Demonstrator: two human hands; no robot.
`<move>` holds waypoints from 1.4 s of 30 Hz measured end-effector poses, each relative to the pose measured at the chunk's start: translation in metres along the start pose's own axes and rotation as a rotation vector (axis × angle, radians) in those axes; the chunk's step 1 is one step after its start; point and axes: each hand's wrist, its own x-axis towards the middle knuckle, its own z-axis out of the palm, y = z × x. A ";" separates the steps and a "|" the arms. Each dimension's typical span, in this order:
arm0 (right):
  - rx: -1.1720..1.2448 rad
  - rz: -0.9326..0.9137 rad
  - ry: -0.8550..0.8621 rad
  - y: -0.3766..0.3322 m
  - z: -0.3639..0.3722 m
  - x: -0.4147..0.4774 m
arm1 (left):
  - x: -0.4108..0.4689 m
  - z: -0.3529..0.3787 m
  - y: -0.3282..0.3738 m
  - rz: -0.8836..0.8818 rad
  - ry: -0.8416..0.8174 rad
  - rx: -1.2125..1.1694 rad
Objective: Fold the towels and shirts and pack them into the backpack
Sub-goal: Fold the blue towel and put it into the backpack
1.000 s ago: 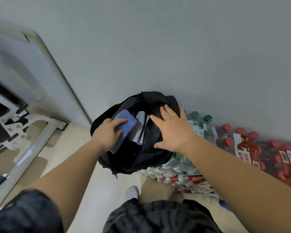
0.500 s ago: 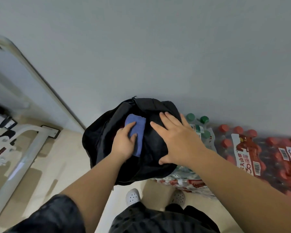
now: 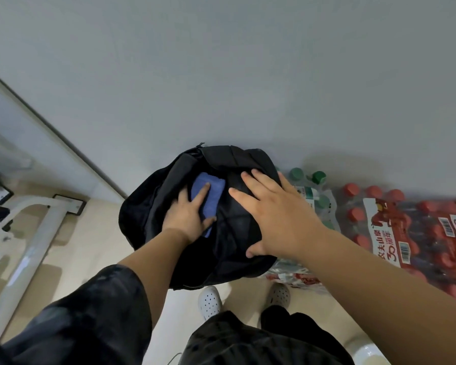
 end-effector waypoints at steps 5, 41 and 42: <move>0.012 0.009 0.007 -0.002 0.001 0.002 | 0.006 -0.005 0.010 -0.063 0.061 -0.193; 0.195 -0.213 0.531 0.033 0.038 -0.021 | -0.068 -0.041 0.041 0.154 0.382 -0.420; 0.203 -0.224 0.537 0.038 0.041 -0.027 | -0.081 -0.051 0.053 0.172 0.480 -0.482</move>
